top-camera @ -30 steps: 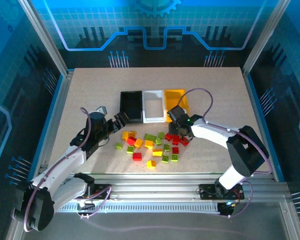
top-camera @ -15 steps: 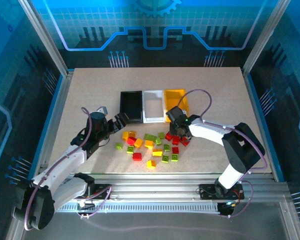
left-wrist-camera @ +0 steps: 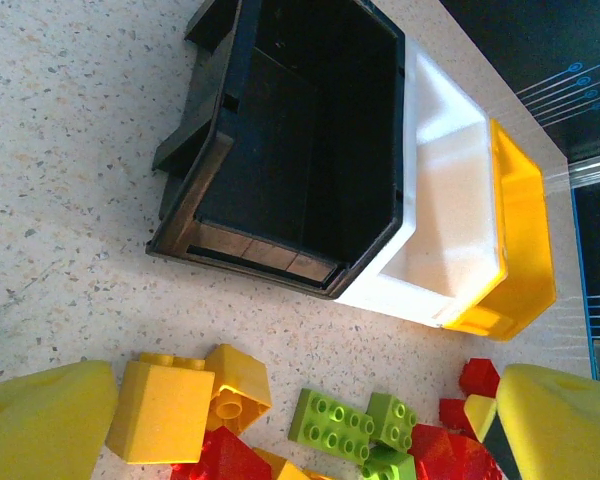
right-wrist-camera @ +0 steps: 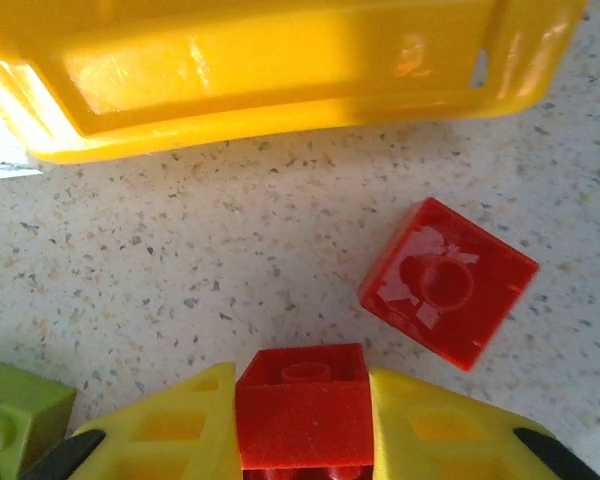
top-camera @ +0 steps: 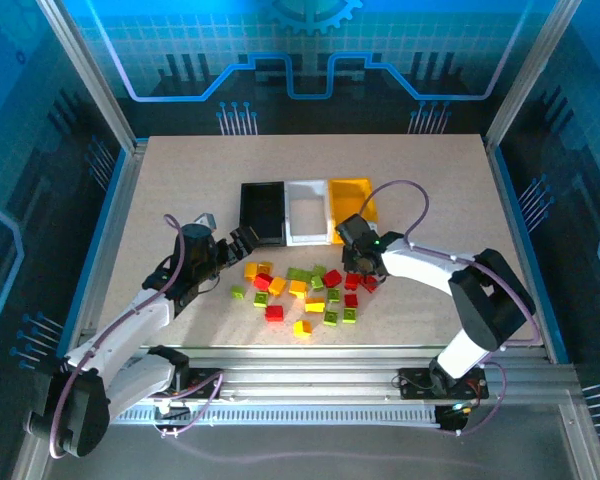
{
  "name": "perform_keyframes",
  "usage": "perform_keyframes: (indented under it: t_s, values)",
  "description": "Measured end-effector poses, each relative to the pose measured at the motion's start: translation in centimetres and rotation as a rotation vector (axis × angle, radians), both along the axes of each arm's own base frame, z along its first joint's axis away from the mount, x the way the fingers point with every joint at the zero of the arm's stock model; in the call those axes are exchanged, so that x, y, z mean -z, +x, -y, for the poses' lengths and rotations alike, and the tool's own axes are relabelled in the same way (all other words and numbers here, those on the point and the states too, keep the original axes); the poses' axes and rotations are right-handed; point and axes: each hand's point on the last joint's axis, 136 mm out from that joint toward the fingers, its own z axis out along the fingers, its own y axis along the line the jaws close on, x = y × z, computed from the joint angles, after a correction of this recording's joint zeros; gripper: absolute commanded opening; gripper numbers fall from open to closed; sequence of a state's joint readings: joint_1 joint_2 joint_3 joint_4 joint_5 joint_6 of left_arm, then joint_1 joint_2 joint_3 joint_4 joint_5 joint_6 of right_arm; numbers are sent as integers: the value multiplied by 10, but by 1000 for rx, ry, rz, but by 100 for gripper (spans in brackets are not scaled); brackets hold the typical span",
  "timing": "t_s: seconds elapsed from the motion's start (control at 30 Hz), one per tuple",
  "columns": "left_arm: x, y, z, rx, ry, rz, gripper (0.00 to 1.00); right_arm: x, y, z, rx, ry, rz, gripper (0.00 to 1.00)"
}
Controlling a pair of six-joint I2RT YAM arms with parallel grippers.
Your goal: Sort the legos into containers by color
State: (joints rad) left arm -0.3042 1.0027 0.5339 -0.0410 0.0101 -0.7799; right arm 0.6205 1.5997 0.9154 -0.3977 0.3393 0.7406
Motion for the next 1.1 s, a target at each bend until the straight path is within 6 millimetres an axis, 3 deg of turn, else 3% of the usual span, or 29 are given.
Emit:
perform_keyframes:
  t_s: [0.1, 0.23, 0.37, 0.43, 0.53, 0.63, 0.77, 0.93, 1.1]
  values:
    - [0, -1, 1, 6, -3, -3, 99, -19, 0, 1, -6, 20, 37, 31]
    - [0, -1, 1, 7, -2, -4, 99, -60, 9, -3, -20, 59, 117, 32]
    - [2, -2, 1, 8, 1, -15, 99, -99, 44, -9, -4, 82, 204, 32]
    - [5, -6, 3, 15, 6, -30, 99, -108, 66, -9, 16, 80, 228, 33]
    - [10, -11, 3, 21, 14, -57, 99, -103, 100, -8, 47, 64, 226, 33]
    - [17, -18, 2, 23, 27, -98, 97, -82, 127, -4, 66, 32, 191, 38]
    - [27, -29, -5, 10, 61, -161, 94, -61, 149, -4, 55, 0, 147, 66]
    - [40, -43, -16, -16, 115, -227, 84, -70, 153, -10, 25, 10, 163, 71]
    - [55, -59, -16, 0, 183, -298, 78, -94, 138, -11, 9, 40, 208, 71]
